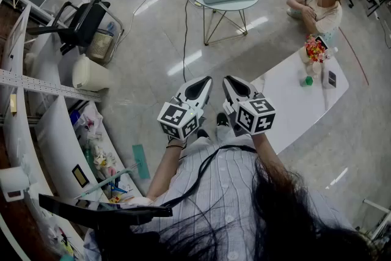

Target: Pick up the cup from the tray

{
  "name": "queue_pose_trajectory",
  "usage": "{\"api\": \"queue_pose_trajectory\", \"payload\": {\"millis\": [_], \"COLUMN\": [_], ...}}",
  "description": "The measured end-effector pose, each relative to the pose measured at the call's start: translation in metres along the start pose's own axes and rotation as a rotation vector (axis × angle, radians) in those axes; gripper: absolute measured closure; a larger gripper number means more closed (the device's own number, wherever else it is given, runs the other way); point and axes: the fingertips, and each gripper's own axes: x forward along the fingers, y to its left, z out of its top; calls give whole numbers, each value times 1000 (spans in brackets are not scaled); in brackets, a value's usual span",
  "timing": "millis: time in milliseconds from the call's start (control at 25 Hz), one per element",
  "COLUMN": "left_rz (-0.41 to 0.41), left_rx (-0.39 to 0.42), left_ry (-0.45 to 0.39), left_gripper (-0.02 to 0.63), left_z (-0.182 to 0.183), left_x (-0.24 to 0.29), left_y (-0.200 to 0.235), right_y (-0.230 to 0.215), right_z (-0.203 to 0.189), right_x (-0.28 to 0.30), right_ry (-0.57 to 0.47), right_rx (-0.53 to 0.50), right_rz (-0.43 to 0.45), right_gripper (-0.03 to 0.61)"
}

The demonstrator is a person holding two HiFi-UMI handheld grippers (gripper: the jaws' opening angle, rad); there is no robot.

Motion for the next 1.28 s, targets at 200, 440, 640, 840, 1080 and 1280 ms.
{"api": "queue_pose_trajectory", "payload": {"millis": [200, 440, 640, 840, 1080, 1280], "left_rz": [7, 22, 29, 36, 36, 33], "left_rx": [-4, -11, -14, -13, -15, -9], "left_ry": [11, 18, 31, 42, 44, 56], "left_gripper": [601, 601, 601, 600, 601, 601], "left_z": [-2, -2, 0, 0, 5, 7], "left_x": [6, 16, 30, 50, 81, 102], "left_y": [8, 16, 25, 34, 39, 43], "right_y": [-4, -13, -27, -43, -63, -81], "right_z": [1, 5, 17, 28, 43, 54], "right_x": [9, 19, 28, 39, 49, 60], "right_ry": [6, 14, 2, -1, 8, 5], "right_rx": [2, 8, 25, 10, -29, -17], "right_rz": [7, 18, 9, 16, 27, 31], "right_gripper": [525, 525, 525, 525, 525, 525]}}
